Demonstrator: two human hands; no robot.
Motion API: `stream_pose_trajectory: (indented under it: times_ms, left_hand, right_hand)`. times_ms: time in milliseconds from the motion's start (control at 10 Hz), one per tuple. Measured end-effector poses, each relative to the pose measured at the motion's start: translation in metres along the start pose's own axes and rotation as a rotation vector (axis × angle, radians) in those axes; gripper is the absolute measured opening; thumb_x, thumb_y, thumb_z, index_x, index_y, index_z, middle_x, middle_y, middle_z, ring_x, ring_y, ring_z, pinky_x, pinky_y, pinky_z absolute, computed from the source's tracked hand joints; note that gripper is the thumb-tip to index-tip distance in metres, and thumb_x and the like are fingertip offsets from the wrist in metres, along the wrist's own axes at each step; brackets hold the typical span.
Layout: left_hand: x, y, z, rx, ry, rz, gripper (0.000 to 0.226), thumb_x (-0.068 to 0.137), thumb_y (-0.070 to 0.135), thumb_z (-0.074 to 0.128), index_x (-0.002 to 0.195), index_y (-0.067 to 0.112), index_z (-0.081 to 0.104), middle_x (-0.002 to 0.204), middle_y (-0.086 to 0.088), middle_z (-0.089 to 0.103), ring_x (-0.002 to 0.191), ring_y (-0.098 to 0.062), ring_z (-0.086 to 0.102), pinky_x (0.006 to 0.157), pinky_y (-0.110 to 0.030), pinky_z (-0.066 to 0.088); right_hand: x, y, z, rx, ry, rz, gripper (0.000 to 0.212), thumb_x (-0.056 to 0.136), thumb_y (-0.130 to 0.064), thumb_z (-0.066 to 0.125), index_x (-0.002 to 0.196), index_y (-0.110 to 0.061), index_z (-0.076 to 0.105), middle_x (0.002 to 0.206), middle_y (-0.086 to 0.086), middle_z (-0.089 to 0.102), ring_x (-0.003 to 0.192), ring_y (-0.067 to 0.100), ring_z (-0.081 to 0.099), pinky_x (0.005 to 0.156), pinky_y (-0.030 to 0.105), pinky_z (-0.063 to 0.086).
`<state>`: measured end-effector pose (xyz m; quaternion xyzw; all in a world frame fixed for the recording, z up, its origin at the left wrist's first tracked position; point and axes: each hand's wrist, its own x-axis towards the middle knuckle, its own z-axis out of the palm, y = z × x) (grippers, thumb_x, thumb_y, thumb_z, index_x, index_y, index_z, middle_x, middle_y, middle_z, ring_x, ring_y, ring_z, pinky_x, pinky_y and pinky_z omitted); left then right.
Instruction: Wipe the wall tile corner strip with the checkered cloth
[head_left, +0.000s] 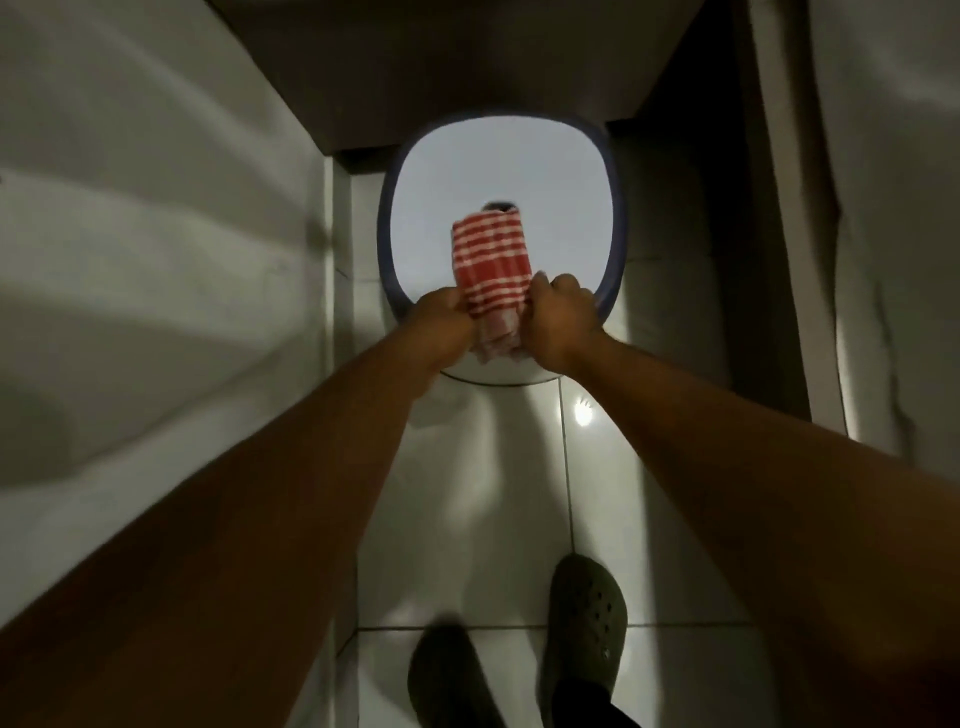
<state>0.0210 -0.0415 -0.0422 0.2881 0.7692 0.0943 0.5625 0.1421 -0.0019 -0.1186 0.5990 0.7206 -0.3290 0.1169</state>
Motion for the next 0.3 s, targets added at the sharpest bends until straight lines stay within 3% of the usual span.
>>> stream_pose_trajectory:
  times_ms: [100,200,300]
  left_hand:
    - [0.004,-0.006,0.0,0.025,-0.019,0.046,0.043,0.099,0.026,0.054,0.14,0.014,0.052,0.136,-0.008,0.062,0.119,-0.025,0.059,0.093,-0.033,0.046]
    - [-0.002,-0.006,-0.005,0.118,0.031,0.092,0.041,0.097,0.023,0.057,0.135,0.01,0.054,0.126,-0.006,0.063,0.103,-0.022,0.058,0.084,-0.03,0.049]
    - [-0.026,0.013,-0.018,0.277,0.121,0.133,0.031,0.094,0.023,0.061,0.121,0.008,0.06,0.111,-0.007,0.065,0.085,-0.017,0.055,0.065,-0.025,0.045]
  right_hand:
    - [0.006,0.001,0.008,0.015,0.017,-0.002,0.085,0.077,-0.043,0.075,0.142,-0.008,0.033,0.134,0.019,0.046,0.123,0.038,0.047,0.1,0.047,0.044]
    - [-0.005,-0.005,-0.007,0.061,-0.046,0.049,0.074,0.081,-0.043,0.07,0.138,-0.009,0.037,0.132,0.018,0.048,0.12,0.035,0.05,0.097,0.045,0.047]
    - [-0.027,-0.006,-0.036,0.111,0.004,0.057,0.06,0.094,-0.042,0.051,0.139,-0.007,0.035,0.138,0.018,0.047,0.124,0.036,0.049,0.101,0.046,0.046]
